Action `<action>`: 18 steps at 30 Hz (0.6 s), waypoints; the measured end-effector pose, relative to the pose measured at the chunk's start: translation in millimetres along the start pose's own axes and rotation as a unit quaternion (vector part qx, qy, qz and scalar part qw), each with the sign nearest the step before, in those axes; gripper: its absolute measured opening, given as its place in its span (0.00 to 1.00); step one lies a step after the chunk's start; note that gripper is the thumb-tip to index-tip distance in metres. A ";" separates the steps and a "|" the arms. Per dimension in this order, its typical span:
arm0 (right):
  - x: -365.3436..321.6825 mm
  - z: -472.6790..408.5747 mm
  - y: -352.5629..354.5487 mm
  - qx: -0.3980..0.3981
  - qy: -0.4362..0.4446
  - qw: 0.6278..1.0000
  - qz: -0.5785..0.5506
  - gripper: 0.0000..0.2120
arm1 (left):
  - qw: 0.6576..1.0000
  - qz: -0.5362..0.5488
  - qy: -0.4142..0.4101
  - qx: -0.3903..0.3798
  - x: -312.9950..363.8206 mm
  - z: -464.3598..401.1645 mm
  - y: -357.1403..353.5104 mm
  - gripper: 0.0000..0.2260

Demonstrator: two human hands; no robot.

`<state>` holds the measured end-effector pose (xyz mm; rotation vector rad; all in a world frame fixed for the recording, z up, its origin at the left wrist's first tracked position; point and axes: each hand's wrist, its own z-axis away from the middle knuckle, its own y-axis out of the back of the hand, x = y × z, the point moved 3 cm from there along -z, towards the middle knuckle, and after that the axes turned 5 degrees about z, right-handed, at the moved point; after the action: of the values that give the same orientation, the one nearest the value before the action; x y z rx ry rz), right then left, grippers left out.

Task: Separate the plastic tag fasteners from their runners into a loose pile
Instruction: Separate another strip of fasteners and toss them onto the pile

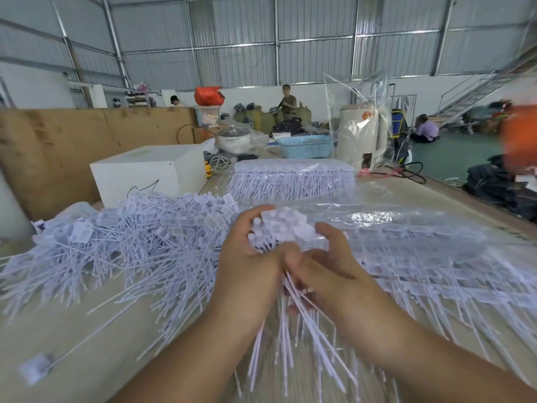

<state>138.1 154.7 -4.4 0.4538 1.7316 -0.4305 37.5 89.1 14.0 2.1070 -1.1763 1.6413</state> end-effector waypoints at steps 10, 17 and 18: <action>-3.9 11.2 -20.9 -0.171 -0.019 0.976 0.136 0.03 | 0.997 -0.010 -0.049 0.063 5.5 -5.6 6.2 0.26; 0.2 10.3 -17.7 -0.183 -0.063 0.972 0.131 0.10 | 0.992 -0.100 -0.070 0.018 3.5 -1.0 4.2 0.28; -1.4 10.1 -15.9 -0.170 -0.062 0.975 0.125 0.10 | 0.994 -0.093 -0.056 0.020 3.4 -1.1 5.0 0.30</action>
<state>138.6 135.8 -4.4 0.3812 1.5623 0.0214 33.5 85.0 15.9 2.2833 -0.9516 1.4934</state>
